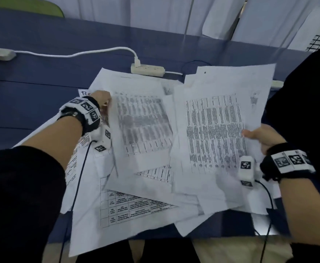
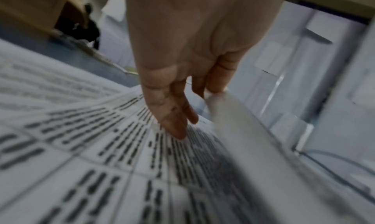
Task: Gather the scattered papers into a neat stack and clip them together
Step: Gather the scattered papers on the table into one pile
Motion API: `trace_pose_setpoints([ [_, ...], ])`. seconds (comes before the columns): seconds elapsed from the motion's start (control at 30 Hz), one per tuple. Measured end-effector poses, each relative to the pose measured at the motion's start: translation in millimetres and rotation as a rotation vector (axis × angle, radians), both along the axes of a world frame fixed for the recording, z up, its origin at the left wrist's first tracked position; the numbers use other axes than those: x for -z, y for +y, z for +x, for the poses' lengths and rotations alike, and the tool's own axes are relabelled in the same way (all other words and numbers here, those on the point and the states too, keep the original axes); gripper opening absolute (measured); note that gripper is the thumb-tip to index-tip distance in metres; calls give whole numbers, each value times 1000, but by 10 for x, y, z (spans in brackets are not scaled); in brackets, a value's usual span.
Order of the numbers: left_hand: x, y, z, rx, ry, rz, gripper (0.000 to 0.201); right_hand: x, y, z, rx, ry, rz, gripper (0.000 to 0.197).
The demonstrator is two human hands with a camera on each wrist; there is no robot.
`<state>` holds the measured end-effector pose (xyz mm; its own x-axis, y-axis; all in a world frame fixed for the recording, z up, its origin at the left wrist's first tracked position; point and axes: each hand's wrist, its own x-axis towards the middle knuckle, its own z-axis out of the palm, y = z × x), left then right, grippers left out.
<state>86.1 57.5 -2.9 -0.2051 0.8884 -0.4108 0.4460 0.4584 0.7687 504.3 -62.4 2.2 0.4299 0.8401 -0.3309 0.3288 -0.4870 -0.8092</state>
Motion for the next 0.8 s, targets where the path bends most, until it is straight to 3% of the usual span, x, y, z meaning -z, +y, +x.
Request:
trace_pose_setpoints([
  [0.07,-32,-21,161,89,139,-15,48,37,72,-54,2,-46,-2,36],
  [0.17,-85,-102,437,348,291,19,72,84,133,-160,-64,-88,-40,41],
  [0.23,-119,-166,528,398,356,45,80,76,158,-195,-81,-29,-37,41],
  [0.3,-160,-211,527,378,421,80,74,77,182,-169,-68,4,-35,37],
  [0.4,-208,-263,472,341,360,110,25,104,182,-76,1,31,-30,18],
  [0.47,-224,-336,408,319,281,61,41,95,173,-88,64,38,-27,19],
  [0.5,-227,-403,387,338,250,-7,42,73,162,-121,90,17,-42,33],
  [0.57,-178,-565,334,457,207,-180,39,85,177,-174,107,-28,-70,58],
  [0.67,-111,-809,295,649,187,-404,36,128,173,-257,80,-23,-67,60],
  [0.73,-88,-882,323,705,344,-373,34,132,125,-337,53,20,-44,59],
  [0.8,-107,-901,398,669,481,-218,33,133,91,-421,-19,33,-80,61],
])
